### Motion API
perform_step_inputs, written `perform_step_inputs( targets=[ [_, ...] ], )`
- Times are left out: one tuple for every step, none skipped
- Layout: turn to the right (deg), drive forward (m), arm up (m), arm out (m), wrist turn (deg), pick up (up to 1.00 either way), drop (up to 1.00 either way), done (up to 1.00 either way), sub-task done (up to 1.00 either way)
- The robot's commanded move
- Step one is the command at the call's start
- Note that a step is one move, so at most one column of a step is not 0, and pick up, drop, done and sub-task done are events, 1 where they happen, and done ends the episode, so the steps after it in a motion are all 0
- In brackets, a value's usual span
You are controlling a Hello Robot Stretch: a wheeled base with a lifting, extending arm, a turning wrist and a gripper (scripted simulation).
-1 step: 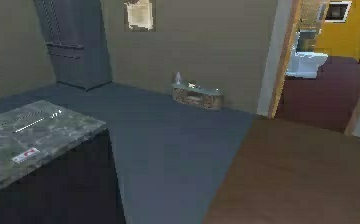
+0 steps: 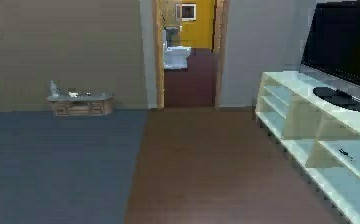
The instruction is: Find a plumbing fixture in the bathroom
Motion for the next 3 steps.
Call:
perform_step_inputs(
  targets=[
    [0.0, 1.0, 0.0, 0.0, 0.0, 0.0, 0.0, 0.0, 0.0],
    [0.0, 1.0, 0.0, 0.0, 0.0, 0.0, 0.0, 0.0, 0.0],
    [0.0, 1.0, 0.0, 0.0, 0.0, 0.0, 0.0, 0.0, 0.0]
  ],
)
